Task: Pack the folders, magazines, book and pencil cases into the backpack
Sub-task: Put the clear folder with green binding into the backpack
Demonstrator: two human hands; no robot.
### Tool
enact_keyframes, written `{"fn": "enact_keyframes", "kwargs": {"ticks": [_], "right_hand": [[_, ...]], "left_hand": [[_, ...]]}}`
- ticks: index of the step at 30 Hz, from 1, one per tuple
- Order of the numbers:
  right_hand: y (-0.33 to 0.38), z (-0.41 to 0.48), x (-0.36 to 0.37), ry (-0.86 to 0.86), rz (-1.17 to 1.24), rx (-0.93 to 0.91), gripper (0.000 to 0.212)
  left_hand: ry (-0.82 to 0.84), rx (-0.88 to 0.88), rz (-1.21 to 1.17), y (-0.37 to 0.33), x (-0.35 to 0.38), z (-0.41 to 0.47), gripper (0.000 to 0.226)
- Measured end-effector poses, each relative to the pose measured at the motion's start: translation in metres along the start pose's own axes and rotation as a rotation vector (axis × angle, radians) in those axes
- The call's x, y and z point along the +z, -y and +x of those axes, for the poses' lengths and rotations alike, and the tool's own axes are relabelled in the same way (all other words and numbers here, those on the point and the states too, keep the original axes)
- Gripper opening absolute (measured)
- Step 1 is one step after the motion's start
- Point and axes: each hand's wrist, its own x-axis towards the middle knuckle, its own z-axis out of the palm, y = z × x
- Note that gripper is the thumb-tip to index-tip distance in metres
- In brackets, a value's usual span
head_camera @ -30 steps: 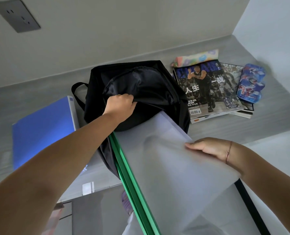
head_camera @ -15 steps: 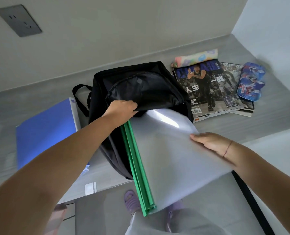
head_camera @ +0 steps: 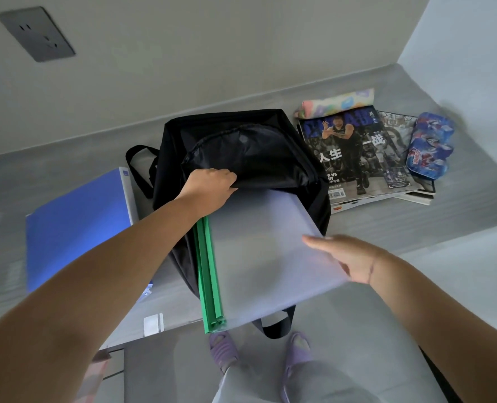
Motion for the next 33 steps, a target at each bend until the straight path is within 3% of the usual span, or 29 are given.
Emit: {"fn": "enact_keyframes", "kwargs": {"ticks": [2, 5, 9, 13, 15, 18, 23, 27, 29, 31, 33], "right_hand": [[-0.017, -0.011, 0.002, 0.025, -0.005, 0.016, 0.023], [-0.017, -0.001, 0.014, -0.201, 0.109, -0.03, 0.027], [0.018, 0.03, 0.032, -0.317, 0.19, -0.081, 0.031], [0.043, 0.047, 0.04, -0.453, -0.019, -0.174, 0.033], [0.045, 0.047, 0.033, -0.391, 0.009, -0.161, 0.035], [0.043, 0.042, 0.022, -0.257, 0.037, -0.138, 0.018], [0.046, 0.054, 0.027, -0.392, 0.024, -0.155, 0.018], [0.051, 0.059, 0.032, -0.395, 0.013, -0.12, 0.023], [0.056, 0.055, 0.03, -0.398, -0.152, -0.142, 0.005], [0.066, 0.048, 0.018, -0.495, -0.511, -0.222, 0.027], [0.078, 0.042, 0.002, -0.684, -0.735, -0.343, 0.03]], "left_hand": [[0.003, -0.01, -0.015, -0.002, 0.0, 0.0, 0.024], [0.006, 0.006, -0.025, -0.005, -0.002, 0.001, 0.024], [0.009, 0.051, -0.045, -0.006, -0.004, -0.001, 0.027], [0.022, 0.047, -0.05, -0.005, -0.004, 0.0, 0.028], [0.019, 0.039, -0.051, -0.003, -0.002, 0.0, 0.03], [-0.011, 0.026, -0.065, -0.002, 0.006, -0.002, 0.03], [-0.072, 0.085, -0.07, -0.003, 0.019, -0.004, 0.031], [-0.003, 0.106, -0.022, 0.003, 0.021, -0.002, 0.032], [0.026, 0.067, -0.049, 0.004, 0.019, 0.0, 0.034], [-0.015, 0.022, -0.15, 0.001, 0.013, 0.002, 0.044], [-0.121, -0.022, -0.296, -0.009, 0.004, 0.006, 0.05]]}}
